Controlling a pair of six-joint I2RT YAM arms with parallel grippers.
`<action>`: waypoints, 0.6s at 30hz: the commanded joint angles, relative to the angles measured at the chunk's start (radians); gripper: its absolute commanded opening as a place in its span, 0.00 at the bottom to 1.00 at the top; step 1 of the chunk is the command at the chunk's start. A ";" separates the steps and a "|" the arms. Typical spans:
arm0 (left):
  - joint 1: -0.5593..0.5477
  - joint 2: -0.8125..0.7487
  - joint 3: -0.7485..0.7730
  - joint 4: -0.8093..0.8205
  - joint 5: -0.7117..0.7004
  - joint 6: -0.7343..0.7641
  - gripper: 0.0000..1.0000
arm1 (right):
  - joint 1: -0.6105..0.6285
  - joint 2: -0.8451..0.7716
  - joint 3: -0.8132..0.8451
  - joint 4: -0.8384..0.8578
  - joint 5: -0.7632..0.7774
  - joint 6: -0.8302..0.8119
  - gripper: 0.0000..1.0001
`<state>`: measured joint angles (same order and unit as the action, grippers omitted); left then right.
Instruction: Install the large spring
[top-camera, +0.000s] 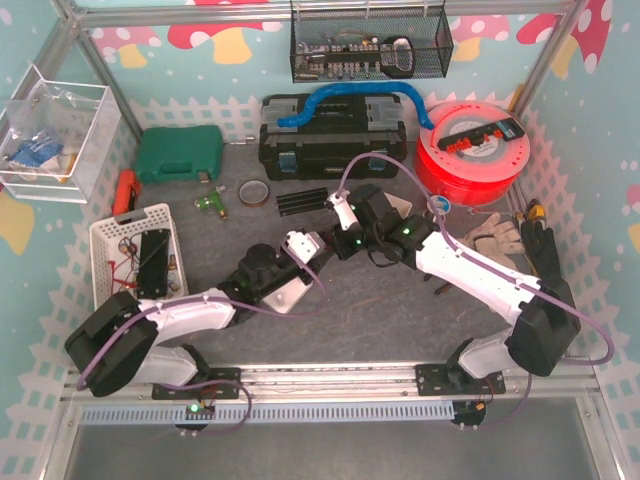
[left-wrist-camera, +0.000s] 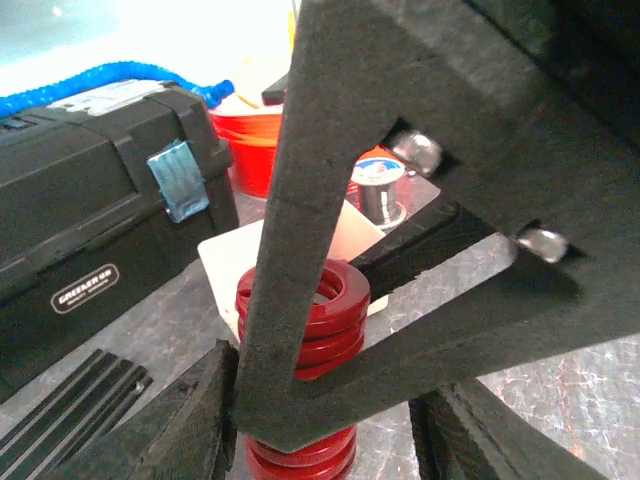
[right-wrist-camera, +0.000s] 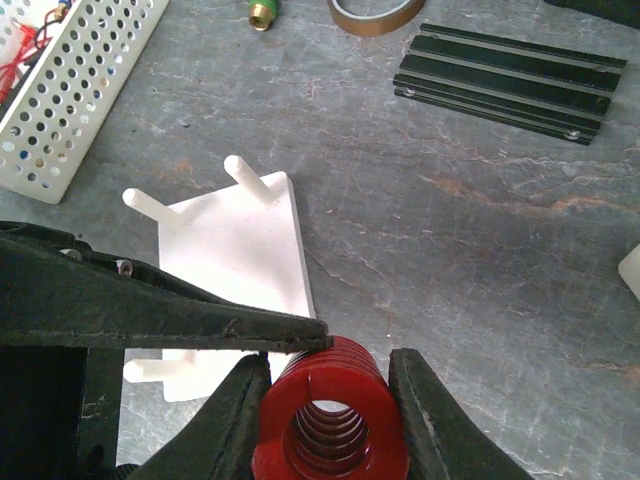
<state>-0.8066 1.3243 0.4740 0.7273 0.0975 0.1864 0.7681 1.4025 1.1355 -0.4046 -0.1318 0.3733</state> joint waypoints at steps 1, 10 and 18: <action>0.001 0.016 0.039 -0.044 -0.042 -0.005 0.49 | 0.014 0.021 0.068 -0.058 0.039 -0.047 0.00; 0.059 -0.177 0.032 -0.311 -0.116 -0.279 0.67 | 0.014 0.091 0.127 -0.112 0.171 -0.097 0.00; 0.370 -0.382 0.002 -0.573 -0.131 -0.619 0.78 | 0.046 0.138 0.135 -0.092 0.094 -0.078 0.00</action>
<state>-0.5720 1.0016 0.4870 0.3271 -0.0128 -0.1982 0.7818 1.5284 1.2400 -0.5026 -0.0025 0.2955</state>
